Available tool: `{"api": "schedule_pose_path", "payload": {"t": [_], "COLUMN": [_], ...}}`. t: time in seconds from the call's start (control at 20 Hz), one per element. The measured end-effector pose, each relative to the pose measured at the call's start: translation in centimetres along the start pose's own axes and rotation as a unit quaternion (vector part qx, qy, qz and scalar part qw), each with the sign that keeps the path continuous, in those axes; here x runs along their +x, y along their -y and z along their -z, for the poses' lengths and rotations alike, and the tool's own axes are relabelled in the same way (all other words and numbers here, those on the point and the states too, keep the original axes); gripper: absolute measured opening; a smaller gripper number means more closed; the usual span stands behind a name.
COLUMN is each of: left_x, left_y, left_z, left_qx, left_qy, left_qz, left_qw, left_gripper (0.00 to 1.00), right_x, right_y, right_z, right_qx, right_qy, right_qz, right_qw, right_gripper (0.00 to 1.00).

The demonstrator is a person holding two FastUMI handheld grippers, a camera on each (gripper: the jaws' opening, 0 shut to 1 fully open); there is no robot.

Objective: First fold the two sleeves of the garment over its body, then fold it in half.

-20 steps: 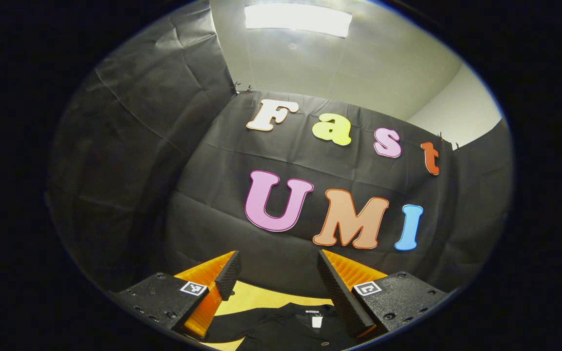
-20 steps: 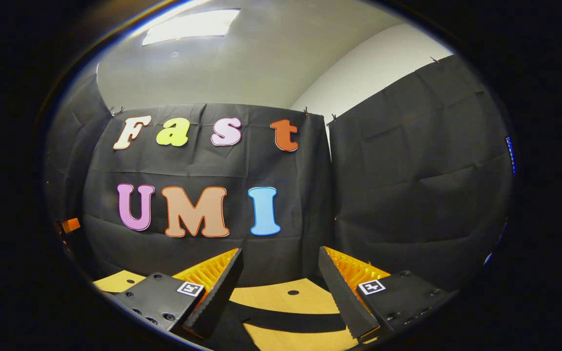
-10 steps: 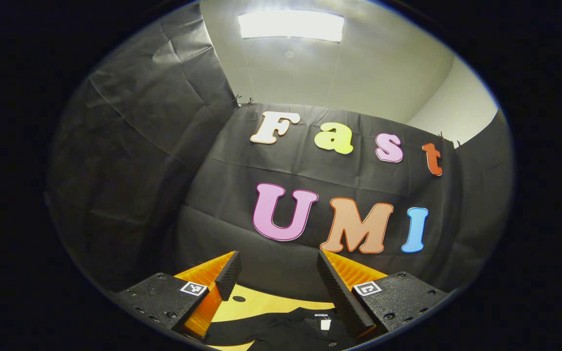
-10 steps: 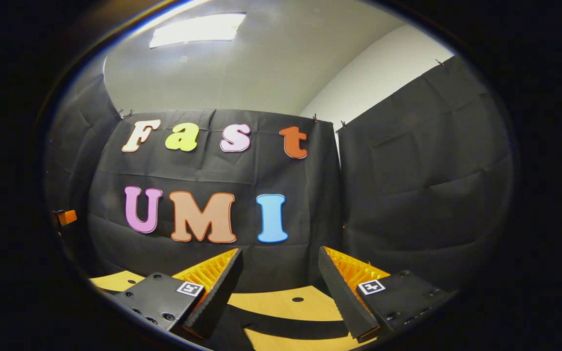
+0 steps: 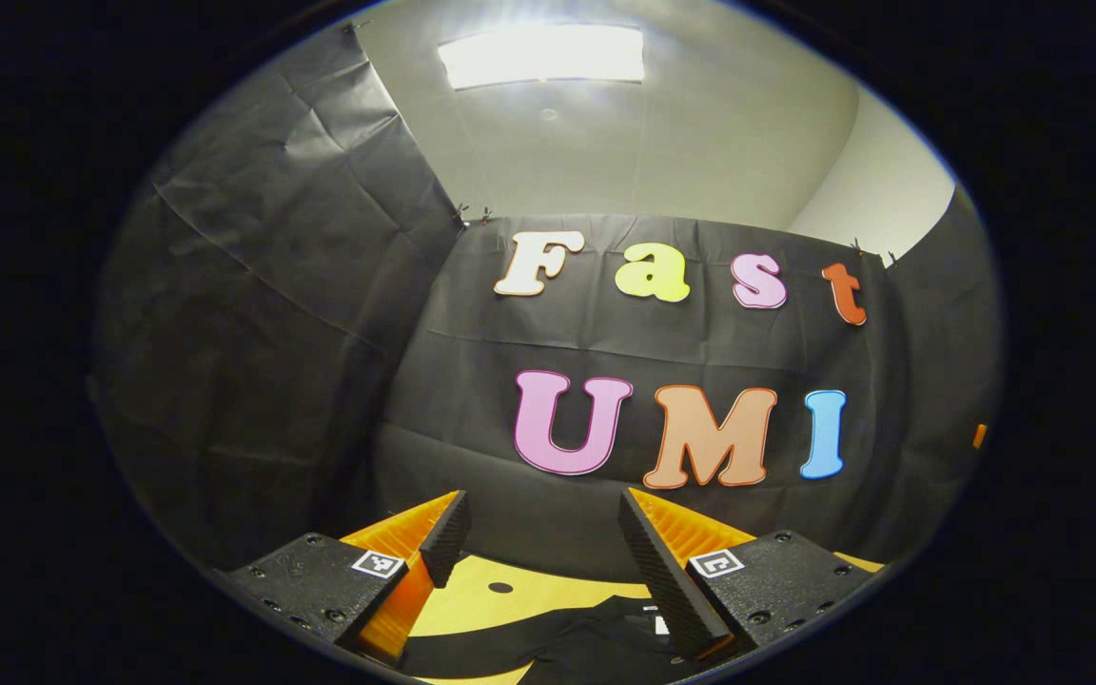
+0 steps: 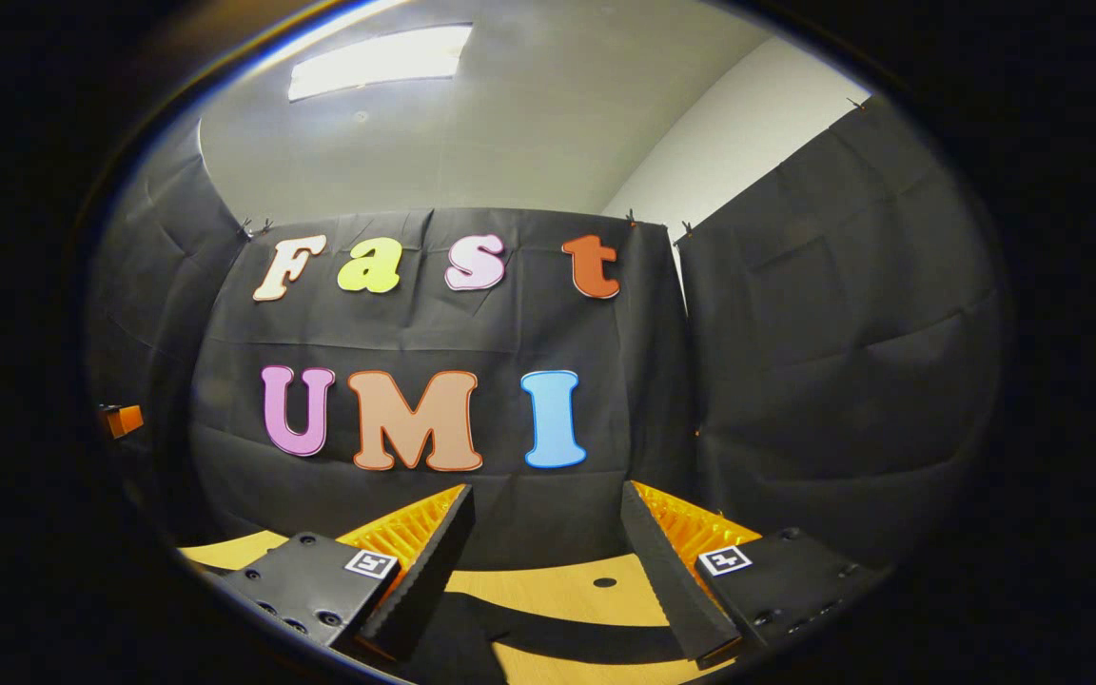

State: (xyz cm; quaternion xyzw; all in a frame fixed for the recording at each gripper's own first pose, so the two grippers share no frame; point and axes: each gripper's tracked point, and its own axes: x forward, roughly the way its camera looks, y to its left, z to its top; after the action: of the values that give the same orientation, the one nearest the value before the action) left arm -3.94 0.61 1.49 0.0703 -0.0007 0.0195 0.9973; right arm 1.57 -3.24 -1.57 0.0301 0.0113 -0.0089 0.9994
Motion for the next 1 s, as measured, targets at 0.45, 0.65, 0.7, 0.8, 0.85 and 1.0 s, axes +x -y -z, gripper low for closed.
{"api": "schedule_pose_path", "payload": {"t": [0.45, 0.65, 0.7, 0.8, 0.85, 1.0], "left_x": [-0.4, -0.7, -0.8, -1.1, -1.4, -2.2], "left_y": [0.3, -0.2, -0.5, -1.3, -1.8, -3.3], "left_z": [0.4, 1.2, 1.3, 1.4, 1.6, 2.2], "left_qx": [0.011, 0.011, 0.01, 0.005, 0.005, 0.003], "left_qy": [-0.006, -0.021, -0.021, -0.022, -0.024, -0.035], "left_qz": [-0.014, -0.03, -0.037, -0.052, -0.061, -0.089], "left_qw": [1.0, 0.999, 0.999, 0.998, 0.998, 0.995], "left_gripper": [0.92, 0.93, 0.92, 0.93, 0.92, 0.92], "right_x": [1.5, 2.6, 3.1, 4.4, 5.2, 7.7], "right_y": [1.2, 3.3, 4.5, 7.9, 9.7, 14.2], "right_z": [1.7, 2.1, 2.6, 4.4, 5.9, 13.5], "right_qx": [0.016, 0.011, 0.009, 0.003, -0.005, -0.035], "right_qy": [-0.025, -0.022, -0.025, -0.032, -0.043, -0.129], "right_qz": [-0.007, 0.009, 0.02, 0.054, 0.074, 0.114], "right_qw": [1.0, 1.0, 0.999, 0.998, 0.996, 0.984], "right_gripper": [0.99, 0.98, 0.98, 0.99, 0.99, 0.99]}}
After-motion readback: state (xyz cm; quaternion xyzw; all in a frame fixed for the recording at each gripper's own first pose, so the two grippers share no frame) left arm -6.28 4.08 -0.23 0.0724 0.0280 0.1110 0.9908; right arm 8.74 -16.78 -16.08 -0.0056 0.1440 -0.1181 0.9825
